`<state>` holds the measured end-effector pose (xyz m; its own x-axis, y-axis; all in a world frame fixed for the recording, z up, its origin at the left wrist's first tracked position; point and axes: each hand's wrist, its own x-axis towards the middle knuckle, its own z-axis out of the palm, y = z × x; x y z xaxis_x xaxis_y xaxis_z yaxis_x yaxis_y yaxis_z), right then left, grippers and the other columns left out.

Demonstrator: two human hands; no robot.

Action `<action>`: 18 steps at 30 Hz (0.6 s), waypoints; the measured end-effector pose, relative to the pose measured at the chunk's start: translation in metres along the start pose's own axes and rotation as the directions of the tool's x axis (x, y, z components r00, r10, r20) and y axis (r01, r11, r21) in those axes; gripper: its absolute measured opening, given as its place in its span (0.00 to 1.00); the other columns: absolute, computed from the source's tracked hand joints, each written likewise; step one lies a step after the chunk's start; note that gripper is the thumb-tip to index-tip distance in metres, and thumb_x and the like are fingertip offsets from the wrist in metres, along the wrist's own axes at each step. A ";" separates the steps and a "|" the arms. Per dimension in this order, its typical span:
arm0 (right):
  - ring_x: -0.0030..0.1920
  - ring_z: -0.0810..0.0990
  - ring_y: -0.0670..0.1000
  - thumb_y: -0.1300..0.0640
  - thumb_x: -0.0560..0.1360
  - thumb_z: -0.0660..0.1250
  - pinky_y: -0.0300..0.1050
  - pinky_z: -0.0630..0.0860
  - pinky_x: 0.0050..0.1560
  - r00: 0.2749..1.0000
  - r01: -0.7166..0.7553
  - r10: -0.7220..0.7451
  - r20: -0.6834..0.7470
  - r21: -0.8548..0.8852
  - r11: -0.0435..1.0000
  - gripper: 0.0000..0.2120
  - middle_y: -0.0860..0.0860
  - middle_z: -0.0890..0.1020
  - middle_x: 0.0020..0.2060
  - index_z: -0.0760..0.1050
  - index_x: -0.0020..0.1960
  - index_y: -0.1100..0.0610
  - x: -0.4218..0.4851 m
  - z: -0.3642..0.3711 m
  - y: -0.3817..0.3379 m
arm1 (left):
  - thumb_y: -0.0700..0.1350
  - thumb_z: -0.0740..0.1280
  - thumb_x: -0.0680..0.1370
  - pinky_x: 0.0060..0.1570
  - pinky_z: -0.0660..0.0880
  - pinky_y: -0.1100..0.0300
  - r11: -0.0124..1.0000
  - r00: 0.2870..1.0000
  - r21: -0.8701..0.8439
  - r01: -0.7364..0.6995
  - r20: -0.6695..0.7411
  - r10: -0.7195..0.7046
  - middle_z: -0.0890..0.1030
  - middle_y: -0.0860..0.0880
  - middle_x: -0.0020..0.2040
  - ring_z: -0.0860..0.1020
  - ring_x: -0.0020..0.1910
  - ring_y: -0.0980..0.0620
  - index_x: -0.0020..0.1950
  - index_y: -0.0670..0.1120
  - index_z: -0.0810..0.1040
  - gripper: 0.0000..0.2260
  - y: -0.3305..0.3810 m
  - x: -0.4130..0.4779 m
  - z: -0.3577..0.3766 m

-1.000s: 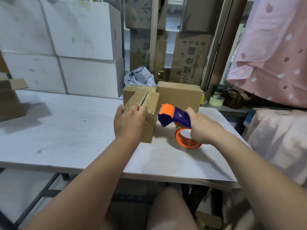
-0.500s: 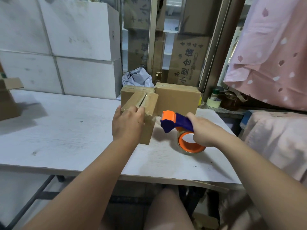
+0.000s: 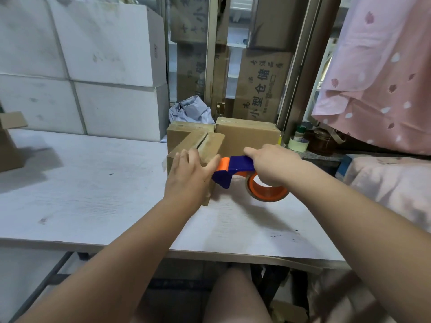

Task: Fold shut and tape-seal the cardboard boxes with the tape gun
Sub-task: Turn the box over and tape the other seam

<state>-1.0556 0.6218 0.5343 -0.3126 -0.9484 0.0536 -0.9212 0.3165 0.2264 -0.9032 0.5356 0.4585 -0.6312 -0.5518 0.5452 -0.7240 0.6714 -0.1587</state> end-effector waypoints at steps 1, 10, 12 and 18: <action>0.46 0.71 0.57 0.64 0.76 0.58 0.52 0.75 0.44 1.000 0.001 -0.001 0.006 -0.013 1.000 0.17 0.55 0.71 0.46 0.64 0.61 0.50 0.001 -0.003 -0.001 | 0.48 0.72 0.72 0.65 0.65 0.52 0.999 0.999 -0.021 -0.031 -0.034 0.030 0.66 0.41 0.64 0.67 0.64 0.41 0.73 0.51 0.61 0.33 0.001 0.002 -0.001; 0.50 0.72 0.56 0.64 0.75 0.61 0.52 0.76 0.52 0.996 0.014 -0.003 0.089 -0.120 0.993 0.23 0.55 0.72 0.48 0.64 0.66 0.48 0.015 -0.024 -0.010 | 0.39 0.77 0.64 0.61 0.70 0.54 0.973 0.867 -0.120 -0.198 -0.485 0.117 0.81 0.44 0.47 0.80 0.45 0.45 0.59 0.42 0.71 0.27 0.002 0.008 0.042; 0.50 0.71 0.56 0.64 0.75 0.61 0.51 0.76 0.51 0.995 0.020 -0.005 0.102 -0.146 0.989 0.23 0.55 0.71 0.48 0.64 0.67 0.48 0.018 -0.028 -0.012 | 0.38 0.76 0.64 0.59 0.73 0.53 0.972 0.848 -0.124 -0.197 -0.519 0.106 0.81 0.44 0.44 0.80 0.43 0.46 0.55 0.41 0.74 0.22 0.002 0.011 0.043; 0.51 0.72 0.57 0.64 0.75 0.62 0.51 0.75 0.50 0.988 0.035 -0.003 0.154 -0.209 0.977 0.24 0.54 0.70 0.47 0.63 0.68 0.50 0.024 -0.039 -0.016 | 0.42 0.76 0.64 0.57 0.73 0.53 0.978 0.844 -0.123 -0.169 -0.530 0.080 0.82 0.46 0.42 0.80 0.41 0.48 0.51 0.41 0.80 0.17 0.001 0.014 0.043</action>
<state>-1.0391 0.5928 0.5700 -0.3420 -0.9347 -0.0973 -0.8627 0.2713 0.4267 -0.9249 0.5070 0.4307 -0.4431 -0.1503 0.8838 -0.5671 0.8105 -0.1465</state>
